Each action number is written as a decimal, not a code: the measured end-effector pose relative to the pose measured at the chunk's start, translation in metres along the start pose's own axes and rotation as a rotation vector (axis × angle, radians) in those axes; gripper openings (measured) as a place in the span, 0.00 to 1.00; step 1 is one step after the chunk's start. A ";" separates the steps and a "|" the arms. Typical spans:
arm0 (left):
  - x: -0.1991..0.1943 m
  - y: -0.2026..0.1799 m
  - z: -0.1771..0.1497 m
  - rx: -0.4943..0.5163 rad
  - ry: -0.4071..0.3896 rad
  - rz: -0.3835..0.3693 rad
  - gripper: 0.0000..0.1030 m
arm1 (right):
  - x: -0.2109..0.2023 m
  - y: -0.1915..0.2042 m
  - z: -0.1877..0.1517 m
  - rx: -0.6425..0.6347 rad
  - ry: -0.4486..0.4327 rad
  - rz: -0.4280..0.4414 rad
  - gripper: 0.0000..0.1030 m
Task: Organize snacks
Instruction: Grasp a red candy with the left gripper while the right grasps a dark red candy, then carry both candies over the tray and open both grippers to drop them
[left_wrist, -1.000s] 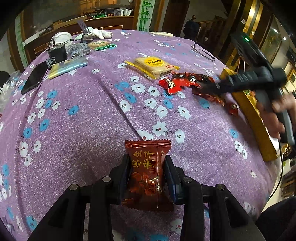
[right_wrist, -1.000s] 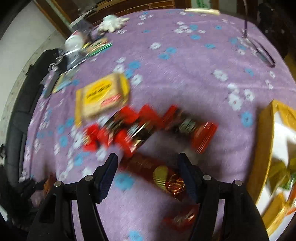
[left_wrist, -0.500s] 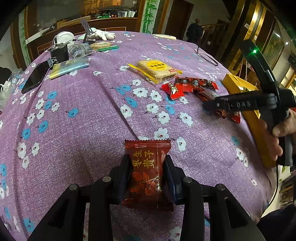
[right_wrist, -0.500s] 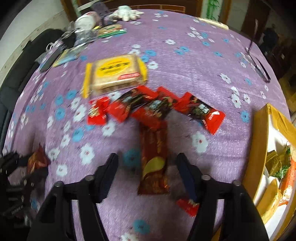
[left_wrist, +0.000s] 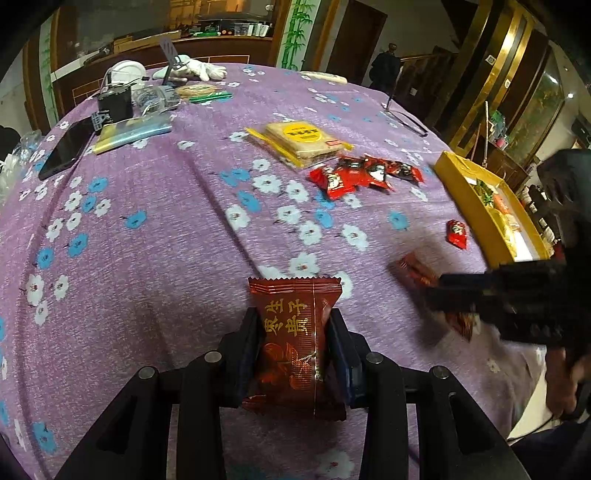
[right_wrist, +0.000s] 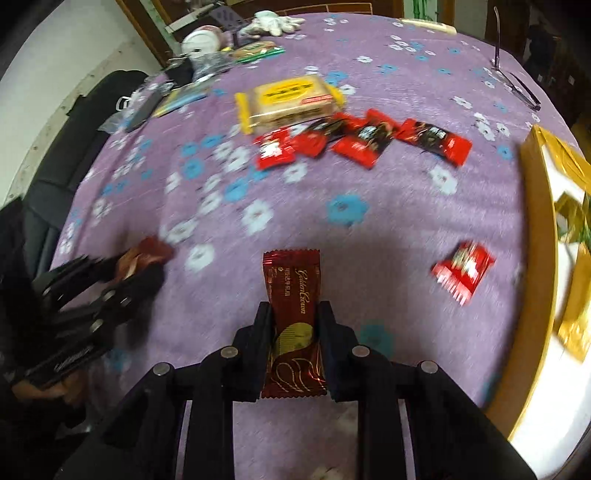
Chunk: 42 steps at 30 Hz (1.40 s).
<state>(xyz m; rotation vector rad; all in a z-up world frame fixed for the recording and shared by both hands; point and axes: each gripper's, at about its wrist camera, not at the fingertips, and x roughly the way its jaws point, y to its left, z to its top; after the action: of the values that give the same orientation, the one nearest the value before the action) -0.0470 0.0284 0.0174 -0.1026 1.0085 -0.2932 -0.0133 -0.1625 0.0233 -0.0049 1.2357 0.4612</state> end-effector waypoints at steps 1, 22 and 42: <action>0.000 -0.003 0.001 0.006 0.000 -0.003 0.37 | -0.004 0.003 -0.002 0.000 -0.013 0.025 0.23; -0.013 -0.070 0.007 0.042 -0.039 0.082 0.37 | -0.050 -0.024 -0.014 -0.046 -0.100 0.110 0.23; 0.010 -0.192 0.047 0.266 -0.045 0.025 0.37 | -0.119 -0.136 -0.057 0.172 -0.224 0.080 0.23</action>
<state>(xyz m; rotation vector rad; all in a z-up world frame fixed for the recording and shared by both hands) -0.0396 -0.1604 0.0760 0.1435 0.9175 -0.3975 -0.0485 -0.3405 0.0793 0.2375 1.0540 0.4114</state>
